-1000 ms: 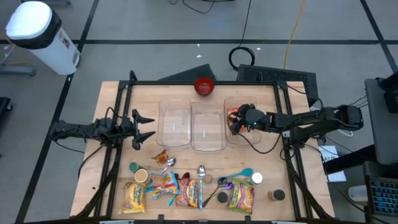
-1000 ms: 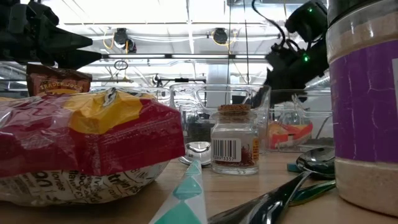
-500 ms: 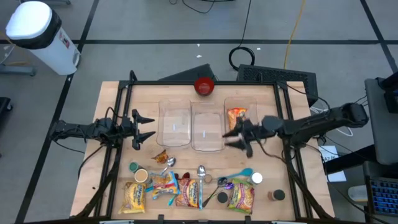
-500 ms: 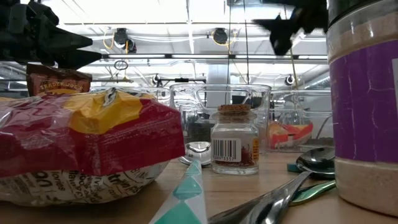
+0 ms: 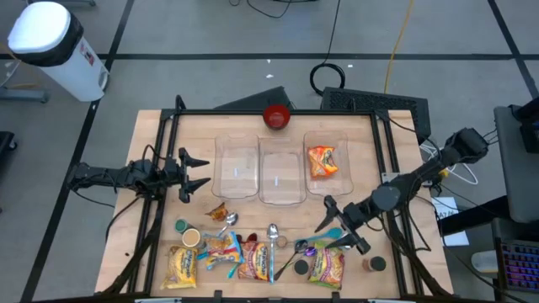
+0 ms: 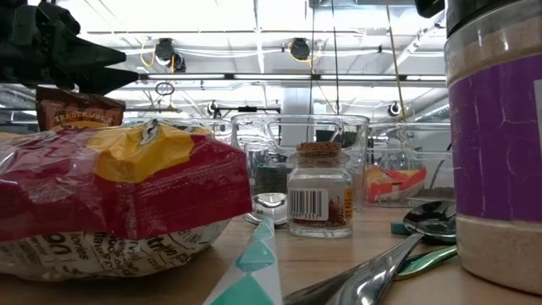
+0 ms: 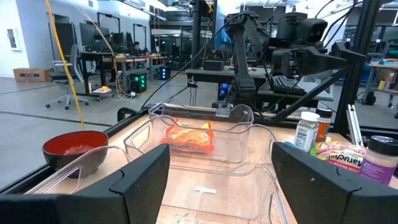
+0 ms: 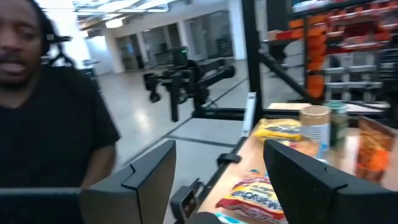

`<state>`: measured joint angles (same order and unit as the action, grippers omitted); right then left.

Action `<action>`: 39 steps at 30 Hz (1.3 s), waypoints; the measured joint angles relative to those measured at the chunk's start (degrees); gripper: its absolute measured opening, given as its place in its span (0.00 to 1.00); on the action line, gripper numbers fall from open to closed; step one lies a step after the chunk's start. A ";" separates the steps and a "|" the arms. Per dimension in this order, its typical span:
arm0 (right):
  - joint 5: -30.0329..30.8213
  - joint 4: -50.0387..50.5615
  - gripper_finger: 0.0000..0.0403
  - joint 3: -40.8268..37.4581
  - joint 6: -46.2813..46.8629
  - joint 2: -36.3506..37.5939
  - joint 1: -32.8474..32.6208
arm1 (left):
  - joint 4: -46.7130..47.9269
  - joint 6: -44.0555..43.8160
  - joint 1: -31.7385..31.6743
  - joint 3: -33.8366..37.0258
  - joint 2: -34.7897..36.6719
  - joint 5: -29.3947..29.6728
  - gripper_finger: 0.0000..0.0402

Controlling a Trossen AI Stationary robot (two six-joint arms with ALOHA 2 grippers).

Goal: Pick & Place Food Item
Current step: Put the green noodle pack into the right transparent bin

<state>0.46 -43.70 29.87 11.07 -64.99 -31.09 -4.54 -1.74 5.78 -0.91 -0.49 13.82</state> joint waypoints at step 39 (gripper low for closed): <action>20.30 79.39 0.58 23.39 37.32 0.02 -14.47 | 0.00 -0.01 -0.02 0.00 0.00 0.00 0.71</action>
<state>20.76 35.68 53.25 48.40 -64.97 -45.56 -4.54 -1.75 5.76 -0.91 -0.49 13.82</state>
